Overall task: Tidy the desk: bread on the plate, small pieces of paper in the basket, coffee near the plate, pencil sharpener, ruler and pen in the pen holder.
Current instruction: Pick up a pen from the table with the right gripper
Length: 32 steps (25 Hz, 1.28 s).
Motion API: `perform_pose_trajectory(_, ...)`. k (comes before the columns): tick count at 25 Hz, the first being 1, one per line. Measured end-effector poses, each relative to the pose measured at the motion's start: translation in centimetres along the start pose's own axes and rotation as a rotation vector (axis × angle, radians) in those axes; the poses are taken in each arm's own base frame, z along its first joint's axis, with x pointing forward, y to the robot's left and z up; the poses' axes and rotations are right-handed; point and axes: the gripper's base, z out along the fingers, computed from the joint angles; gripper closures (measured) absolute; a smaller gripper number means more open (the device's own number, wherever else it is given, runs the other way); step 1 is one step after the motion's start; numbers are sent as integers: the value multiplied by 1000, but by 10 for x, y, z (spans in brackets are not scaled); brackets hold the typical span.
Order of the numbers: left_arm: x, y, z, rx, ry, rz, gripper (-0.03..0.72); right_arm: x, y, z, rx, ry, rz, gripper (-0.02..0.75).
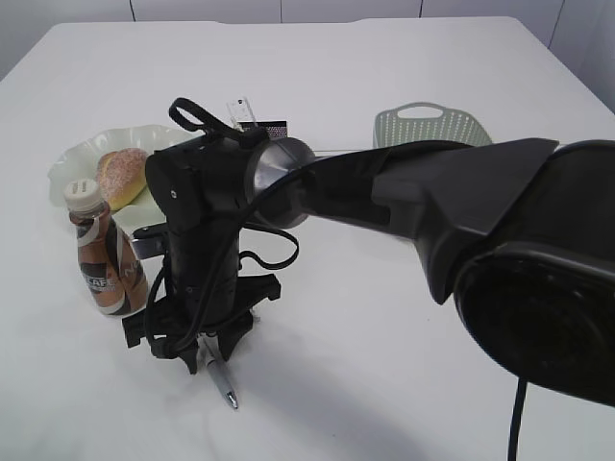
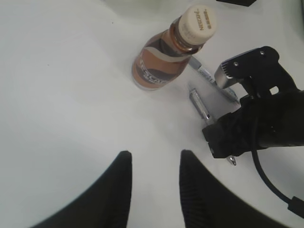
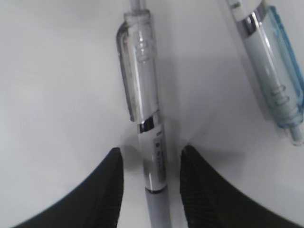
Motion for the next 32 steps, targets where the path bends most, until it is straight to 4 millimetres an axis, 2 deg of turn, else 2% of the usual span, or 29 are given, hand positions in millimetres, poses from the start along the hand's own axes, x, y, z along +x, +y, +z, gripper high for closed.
perform_pose_trajectory(3,0,0,0,0,0,0,435,1,0,0,2,7,0,452)
perform_pose_trajectory(12,0,0,0,0,0,0,435,2,-2,1,17,27,-3,647)
perform_pose_trajectory(23,0,0,0,0,0,0,435,4,-2,-2,22,41,-97,677)
perform_pose_trajectory(26,0,0,0,0,0,0,435,4,-2,-22,12,11,-125,677)
perform_pose_trajectory(30,0,0,0,0,0,0,435,0,-11,-69,-13,-81,-125,677)
perform_pose_trajectory(32,0,0,0,0,0,0,435,-2,-24,-93,-20,-128,-107,678)
